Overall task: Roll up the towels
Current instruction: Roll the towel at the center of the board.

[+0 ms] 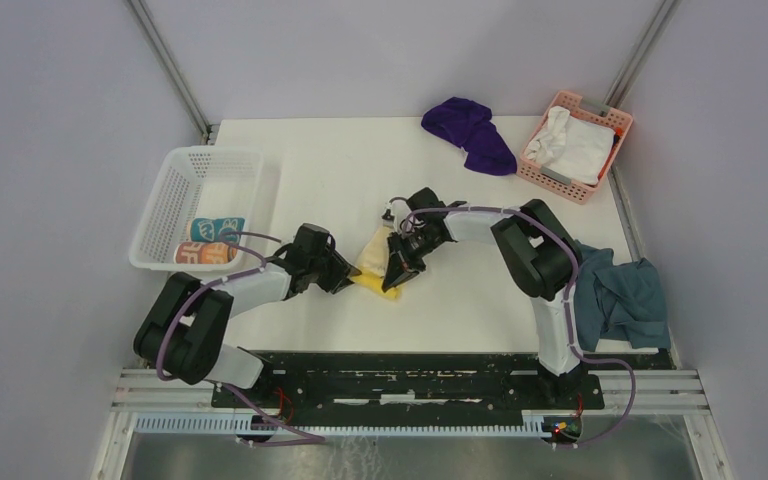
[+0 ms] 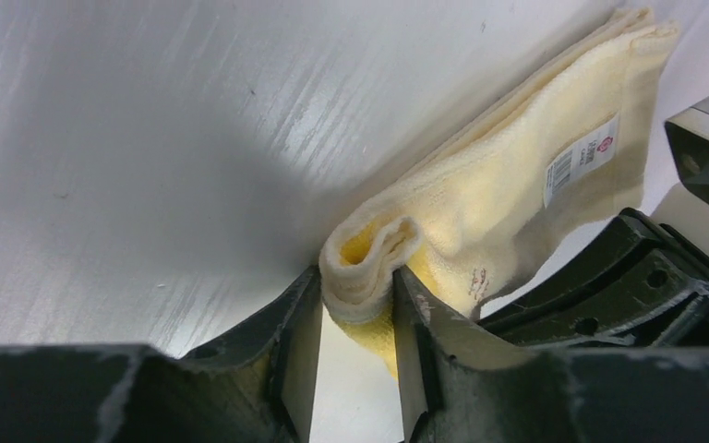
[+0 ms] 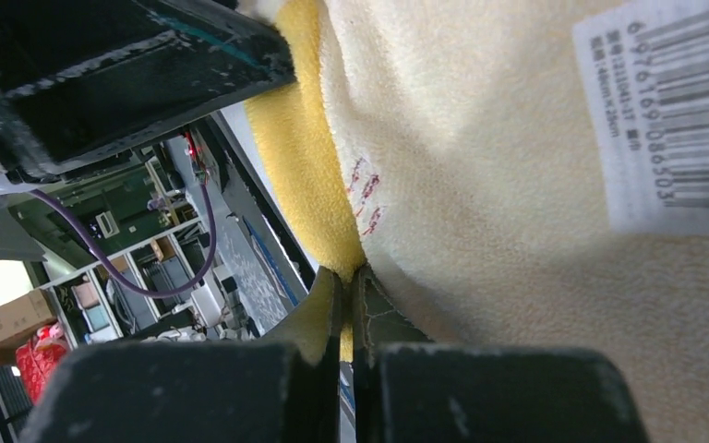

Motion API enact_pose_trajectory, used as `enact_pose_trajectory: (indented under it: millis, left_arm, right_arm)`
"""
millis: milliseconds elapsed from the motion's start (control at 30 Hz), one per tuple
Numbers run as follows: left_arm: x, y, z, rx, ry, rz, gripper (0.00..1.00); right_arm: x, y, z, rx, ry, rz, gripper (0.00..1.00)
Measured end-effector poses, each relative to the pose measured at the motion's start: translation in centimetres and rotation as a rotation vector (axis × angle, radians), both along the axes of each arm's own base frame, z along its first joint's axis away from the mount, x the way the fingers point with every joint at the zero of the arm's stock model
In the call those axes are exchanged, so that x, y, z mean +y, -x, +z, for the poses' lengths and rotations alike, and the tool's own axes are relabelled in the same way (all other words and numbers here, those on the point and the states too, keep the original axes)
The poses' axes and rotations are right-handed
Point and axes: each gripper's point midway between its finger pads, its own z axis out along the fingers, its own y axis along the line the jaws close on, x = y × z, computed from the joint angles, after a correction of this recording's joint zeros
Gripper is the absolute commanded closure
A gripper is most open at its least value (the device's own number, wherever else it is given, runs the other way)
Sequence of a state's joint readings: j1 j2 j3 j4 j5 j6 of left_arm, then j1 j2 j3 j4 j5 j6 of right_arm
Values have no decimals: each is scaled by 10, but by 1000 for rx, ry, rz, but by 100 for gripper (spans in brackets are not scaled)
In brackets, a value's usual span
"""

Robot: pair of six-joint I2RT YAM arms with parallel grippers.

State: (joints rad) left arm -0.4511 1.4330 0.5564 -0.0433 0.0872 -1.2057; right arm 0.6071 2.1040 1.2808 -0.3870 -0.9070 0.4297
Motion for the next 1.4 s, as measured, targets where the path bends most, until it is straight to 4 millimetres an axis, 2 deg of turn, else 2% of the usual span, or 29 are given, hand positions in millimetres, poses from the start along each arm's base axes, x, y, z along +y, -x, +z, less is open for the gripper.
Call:
enact_pose_trajectory:
  millis: [100,200,367,467,567,667,767,833,967,1100,1300,1400]
  left_arm:
    - [1,0,-3,4,-7,3,77]
    - [1,-2,-4,9,-8,3,86]
    - [0,-5,-4,7,-15,-14,88]
    - [0,-5,-3,10,-25,-23,89]
    - [1,-4,-3,16,-33,-29,89]
    - [1,-3,-3,25,-38,-31,89]
    - [2,-2,-3,30,-43,-33,88]
    - [2,-2,-3,34,-45,-33,89]
    - [3,-1,-3,38,-48,-35,89]
    - [3,-1,-3,40,-48,-36,88]
    - [2,0,-3,45,-44,-39,88]
    - [2,0,-2,46,-41,-40,88]
  right_arm:
    - [1,-4,3,-13,11,2,92]
    - [0,-10,4,-45,39,4,77]
    - [-9,-15,4,-172,118,26,56]
    - [-16,-14,18,-326,172,46,45]
    - [-17,-11,37,-495,210,78,39]
    - [-8,-3,56,-709,242,136,38]
    - [3,4,59,-859,271,191,37]
    - [8,10,52,-941,302,232,38]
    - [1,18,31,-1045,382,303,38]
    - [2,17,20,-1132,430,352,40]
    - [8,12,3,-1197,467,394,49]
    - [6,10,-4,-1207,490,411,60]
